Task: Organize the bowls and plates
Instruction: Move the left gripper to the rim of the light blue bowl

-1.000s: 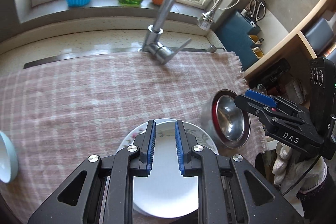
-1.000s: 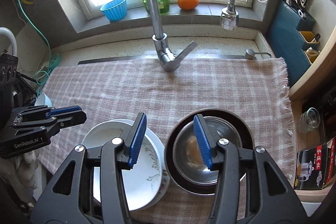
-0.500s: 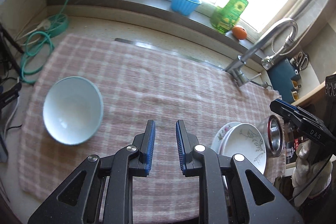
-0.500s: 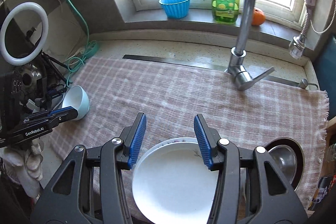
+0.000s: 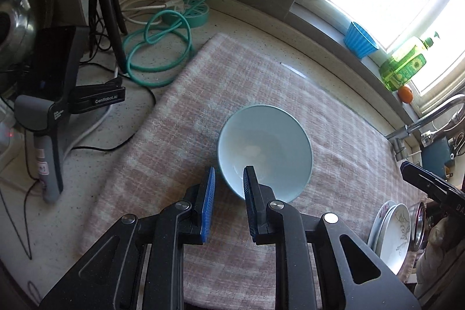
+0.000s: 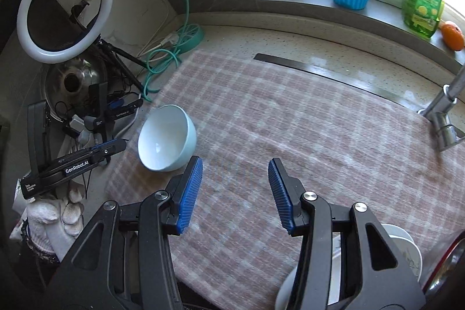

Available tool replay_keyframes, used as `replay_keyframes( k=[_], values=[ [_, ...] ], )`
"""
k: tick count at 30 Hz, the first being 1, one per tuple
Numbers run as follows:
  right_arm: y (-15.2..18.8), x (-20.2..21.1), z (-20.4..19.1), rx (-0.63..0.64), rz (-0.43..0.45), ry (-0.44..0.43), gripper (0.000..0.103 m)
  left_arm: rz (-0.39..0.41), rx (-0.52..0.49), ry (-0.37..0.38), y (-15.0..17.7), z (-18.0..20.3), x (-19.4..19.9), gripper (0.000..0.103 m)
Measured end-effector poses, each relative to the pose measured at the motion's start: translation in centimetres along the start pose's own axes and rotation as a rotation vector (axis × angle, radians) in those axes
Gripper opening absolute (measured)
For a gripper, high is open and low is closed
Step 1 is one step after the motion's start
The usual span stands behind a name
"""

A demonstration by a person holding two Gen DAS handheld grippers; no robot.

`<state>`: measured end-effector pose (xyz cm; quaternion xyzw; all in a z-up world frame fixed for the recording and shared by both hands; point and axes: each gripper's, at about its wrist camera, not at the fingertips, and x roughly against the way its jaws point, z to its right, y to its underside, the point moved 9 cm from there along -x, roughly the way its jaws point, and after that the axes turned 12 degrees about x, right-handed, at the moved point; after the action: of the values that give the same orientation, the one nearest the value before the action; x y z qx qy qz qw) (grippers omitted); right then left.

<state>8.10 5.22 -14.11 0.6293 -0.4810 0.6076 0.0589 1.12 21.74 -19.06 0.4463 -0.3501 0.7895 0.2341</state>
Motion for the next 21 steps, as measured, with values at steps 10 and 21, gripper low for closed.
replay_keyframes(
  k=[10,21],
  values=[
    [-1.6,-6.8,-3.2,-0.056,-0.073,-0.087,0.042,-0.060,0.018,0.035,-1.0,-1.4,-2.4,0.018],
    [-0.7,-11.4,-4.0,-0.104,-0.150,-0.118,0.019,-0.129,-0.010,0.075,-0.9,-1.2,-4.3,0.018]
  ],
)
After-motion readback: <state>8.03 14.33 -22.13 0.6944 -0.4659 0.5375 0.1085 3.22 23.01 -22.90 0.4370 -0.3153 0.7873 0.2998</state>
